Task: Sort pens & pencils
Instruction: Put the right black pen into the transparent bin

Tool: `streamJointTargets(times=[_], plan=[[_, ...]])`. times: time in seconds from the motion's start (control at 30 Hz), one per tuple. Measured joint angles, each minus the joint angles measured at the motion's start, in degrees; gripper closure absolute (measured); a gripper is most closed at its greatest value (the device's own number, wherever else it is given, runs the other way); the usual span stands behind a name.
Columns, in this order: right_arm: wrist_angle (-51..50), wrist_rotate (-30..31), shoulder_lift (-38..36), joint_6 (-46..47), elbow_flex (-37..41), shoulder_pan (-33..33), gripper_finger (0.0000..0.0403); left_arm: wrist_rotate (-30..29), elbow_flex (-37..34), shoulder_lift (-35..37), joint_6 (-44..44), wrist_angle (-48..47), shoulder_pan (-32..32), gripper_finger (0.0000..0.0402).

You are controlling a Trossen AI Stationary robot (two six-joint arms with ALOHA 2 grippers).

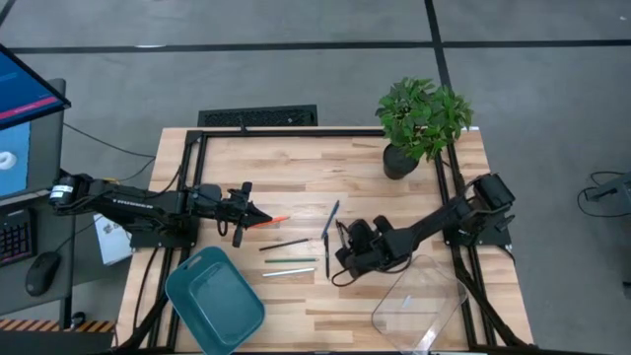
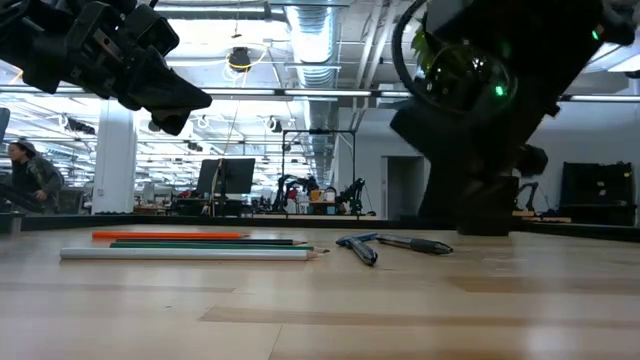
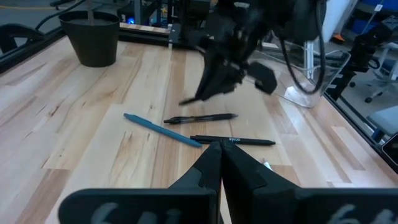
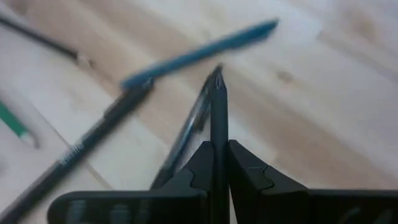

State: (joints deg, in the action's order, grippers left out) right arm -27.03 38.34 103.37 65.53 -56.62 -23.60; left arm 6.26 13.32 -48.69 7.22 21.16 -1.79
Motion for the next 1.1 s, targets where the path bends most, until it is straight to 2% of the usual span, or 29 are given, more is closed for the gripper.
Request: streamJointTargets(times=[0.27, 0.5, 0.73, 1.1], plan=[[-2.8, 4.2, -8.6, -4.5, 0.0, 1.1, 0.0351, 0.0, 0.0, 0.0, 0.0, -0.3, 0.0, 0.0401], [-2.7, 3.9, -14.2, -11.6, 0.0, 2.0, 0.0351, -0.2, 0.0, 0.0, 0.1, -0.3, 0.0, 0.0401], [-2.7, 3.8, -18.9, -20.1, 0.0, 2.4, 0.0351, -3.5, 0.0, 0.0, 3.3, -0.3, 0.0, 0.0401], [-2.5, 2.5, -22.8, -24.5, 0.0, 0.0, 0.0351, -5.3, 0.0, 0.0, 7.2, -0.2, 0.0, 0.0401]])
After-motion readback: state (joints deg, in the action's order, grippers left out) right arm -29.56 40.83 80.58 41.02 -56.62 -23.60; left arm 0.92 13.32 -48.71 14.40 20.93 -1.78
